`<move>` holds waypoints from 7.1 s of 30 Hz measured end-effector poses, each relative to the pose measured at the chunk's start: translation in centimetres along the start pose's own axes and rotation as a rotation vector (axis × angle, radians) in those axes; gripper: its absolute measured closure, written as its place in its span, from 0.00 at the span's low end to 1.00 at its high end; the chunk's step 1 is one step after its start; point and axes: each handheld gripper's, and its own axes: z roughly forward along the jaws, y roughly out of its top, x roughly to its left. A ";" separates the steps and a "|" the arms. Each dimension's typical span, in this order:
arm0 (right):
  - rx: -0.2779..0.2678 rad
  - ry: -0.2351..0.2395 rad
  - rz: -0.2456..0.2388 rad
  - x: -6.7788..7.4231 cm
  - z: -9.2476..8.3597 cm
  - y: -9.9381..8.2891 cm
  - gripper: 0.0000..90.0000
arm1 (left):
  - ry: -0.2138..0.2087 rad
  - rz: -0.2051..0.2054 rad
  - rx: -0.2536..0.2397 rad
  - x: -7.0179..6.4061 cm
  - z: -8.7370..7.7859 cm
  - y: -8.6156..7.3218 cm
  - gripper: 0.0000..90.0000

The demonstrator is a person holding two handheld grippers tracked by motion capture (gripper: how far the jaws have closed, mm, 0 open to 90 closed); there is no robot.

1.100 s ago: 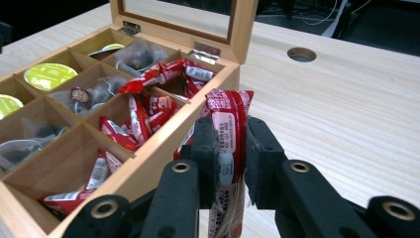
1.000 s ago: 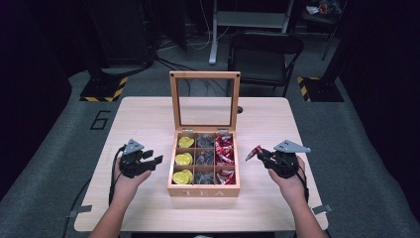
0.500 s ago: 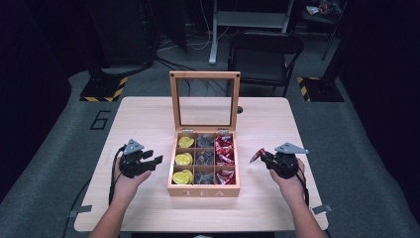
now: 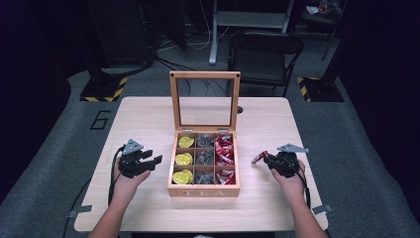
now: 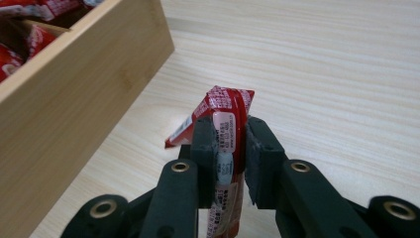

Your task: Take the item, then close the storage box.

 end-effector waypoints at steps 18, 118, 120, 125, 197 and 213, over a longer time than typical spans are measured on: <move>0.045 -0.032 0.051 -1.3 0.6 -0.5 0.83 | 0.002 0.005 0.004 0.0 0.1 -0.1 0.54; 0.035 0.135 -0.166 4.8 3.2 12.2 0.62 | 0.002 -0.023 0.002 0.3 0.2 -0.1 0.52; 0.035 0.135 -0.166 4.6 3.5 12.3 0.62 | 0.002 -0.022 0.005 0.3 0.2 -0.1 0.52; 0.045 0.134 -0.150 4.4 4.1 12.6 0.62 | 0.000 -0.023 0.005 0.3 0.3 -0.1 0.52; 0.014 0.135 -0.187 5.3 7.7 15.9 0.73 | -0.049 -0.006 0.024 0.9 1.1 3.2 0.57; -0.009 0.120 -0.248 5.6 7.2 15.3 0.73 | -0.076 0.013 0.007 1.5 2.8 9.5 0.56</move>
